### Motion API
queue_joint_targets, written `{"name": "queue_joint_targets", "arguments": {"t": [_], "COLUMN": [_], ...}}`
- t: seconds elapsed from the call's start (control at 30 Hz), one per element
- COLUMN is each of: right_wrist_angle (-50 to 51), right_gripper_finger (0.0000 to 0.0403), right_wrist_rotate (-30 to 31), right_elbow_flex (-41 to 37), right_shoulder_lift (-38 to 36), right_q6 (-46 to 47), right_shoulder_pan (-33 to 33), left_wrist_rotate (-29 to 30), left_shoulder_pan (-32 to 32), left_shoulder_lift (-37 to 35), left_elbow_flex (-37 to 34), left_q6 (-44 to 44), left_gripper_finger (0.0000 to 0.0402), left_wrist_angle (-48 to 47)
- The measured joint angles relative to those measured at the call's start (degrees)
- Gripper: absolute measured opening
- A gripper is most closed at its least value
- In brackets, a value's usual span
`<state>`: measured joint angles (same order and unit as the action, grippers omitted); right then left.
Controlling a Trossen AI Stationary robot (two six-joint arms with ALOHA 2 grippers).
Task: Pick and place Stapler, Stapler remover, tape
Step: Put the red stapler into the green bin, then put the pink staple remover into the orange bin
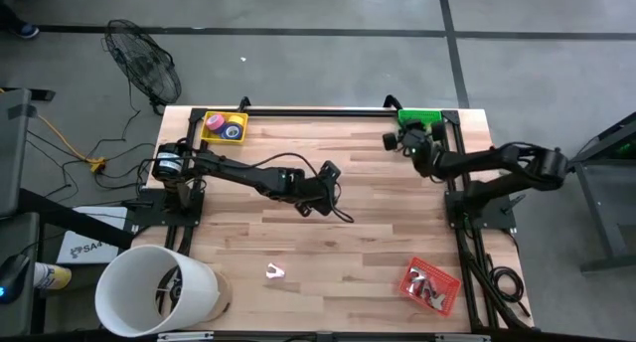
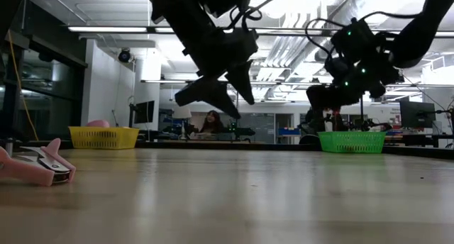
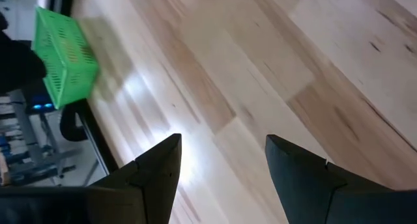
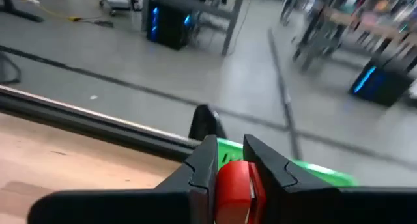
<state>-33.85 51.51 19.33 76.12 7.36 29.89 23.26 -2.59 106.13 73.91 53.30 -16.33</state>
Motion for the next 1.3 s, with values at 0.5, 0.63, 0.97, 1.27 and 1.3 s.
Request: {"name": "queue_joint_targets", "arguments": {"t": [0.5, 0.63, 0.97, 1.27, 1.3], "right_wrist_angle": [8.72, 8.31, 8.62, 7.54, 7.31], "right_gripper_finger": [0.0050, 0.0065, 0.0092, 0.0130, 0.0134], "right_wrist_rotate": [-22.53, -22.74, -22.86, -22.21, -22.56], "right_elbow_flex": [0.00, 0.32, 0.52, 0.52, 0.52], "right_shoulder_lift": [0.00, -0.03, -0.03, -0.02, -0.02], "right_q6": [7.94, 8.10, 7.62, 7.55, 7.58], "right_shoulder_pan": [19.22, 18.87, 18.84, 18.84, 18.84], "left_wrist_rotate": [0.78, 1.69, 1.90, 1.34, 1.33], "left_shoulder_pan": [0.02, 0.01, 0.00, -0.02, -0.02], "left_shoulder_lift": [0.02, 0.04, 0.04, 0.04, 0.04], "left_elbow_flex": [-0.04, -0.04, -0.04, -0.04, -0.04], "left_q6": [0.40, -0.06, -2.63, -2.82, -2.82], "left_gripper_finger": [0.0218, 0.0218, 0.0218, 0.0218, 0.0218], "left_wrist_angle": [-5.90, -7.46, -11.41, -11.69, -11.68]}}
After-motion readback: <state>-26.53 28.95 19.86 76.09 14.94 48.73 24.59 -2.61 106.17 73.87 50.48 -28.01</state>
